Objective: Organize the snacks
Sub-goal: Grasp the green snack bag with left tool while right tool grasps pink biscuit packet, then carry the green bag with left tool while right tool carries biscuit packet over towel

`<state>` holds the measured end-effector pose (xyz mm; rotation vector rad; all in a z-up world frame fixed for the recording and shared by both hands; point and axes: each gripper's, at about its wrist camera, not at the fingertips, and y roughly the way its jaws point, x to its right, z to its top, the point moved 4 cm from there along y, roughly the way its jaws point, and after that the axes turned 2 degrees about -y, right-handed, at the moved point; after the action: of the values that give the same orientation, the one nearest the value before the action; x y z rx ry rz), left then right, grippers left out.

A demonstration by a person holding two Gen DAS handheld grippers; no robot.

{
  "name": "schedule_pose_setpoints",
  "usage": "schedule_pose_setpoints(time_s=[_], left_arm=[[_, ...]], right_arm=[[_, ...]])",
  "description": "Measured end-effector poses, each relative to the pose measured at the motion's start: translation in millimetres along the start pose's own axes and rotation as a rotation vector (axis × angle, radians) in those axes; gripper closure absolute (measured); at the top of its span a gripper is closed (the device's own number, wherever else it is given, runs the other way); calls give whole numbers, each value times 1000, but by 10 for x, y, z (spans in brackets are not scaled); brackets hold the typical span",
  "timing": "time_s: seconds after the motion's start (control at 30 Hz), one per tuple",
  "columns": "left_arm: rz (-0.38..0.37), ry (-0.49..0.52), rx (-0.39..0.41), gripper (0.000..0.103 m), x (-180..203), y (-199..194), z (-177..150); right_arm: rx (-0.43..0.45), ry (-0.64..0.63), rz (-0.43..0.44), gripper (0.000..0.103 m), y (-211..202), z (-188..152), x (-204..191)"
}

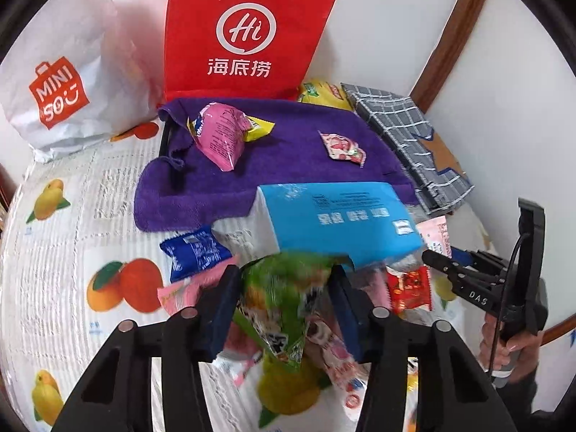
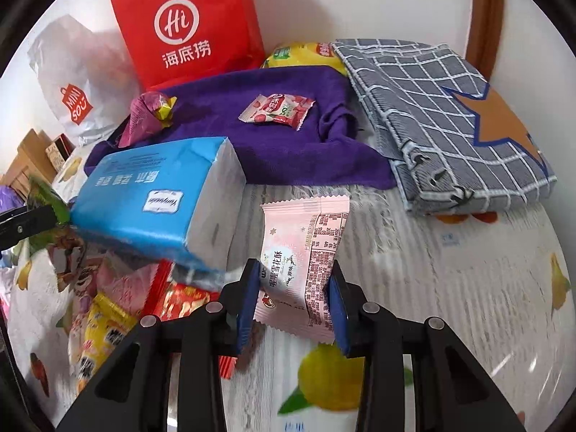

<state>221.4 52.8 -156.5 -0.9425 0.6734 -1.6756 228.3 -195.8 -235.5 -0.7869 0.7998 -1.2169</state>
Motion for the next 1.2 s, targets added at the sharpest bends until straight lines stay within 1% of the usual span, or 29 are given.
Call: schedule_pose_setpoints(time_s=[0.13,0.37,0.63,0.83,1.2], left_arm=[[-8,3,14,60,63,-154,-87],[-21,-9,30,60,142,-368,-196],[-38,-6,55,60,223,-524,-168],[-44,-11,71,60,200,-598,-92],[-41,-36,74,61,116,-614,-22]], right_arm=[[15,11,0,67,-158,-65,-21],[46,25,10,67,-454,-135,-112],[96,27,17,67,-821,-76,-249],[96,28,33,67,-874,-20,-307],[123,19,40,67,-971,101,-351]])
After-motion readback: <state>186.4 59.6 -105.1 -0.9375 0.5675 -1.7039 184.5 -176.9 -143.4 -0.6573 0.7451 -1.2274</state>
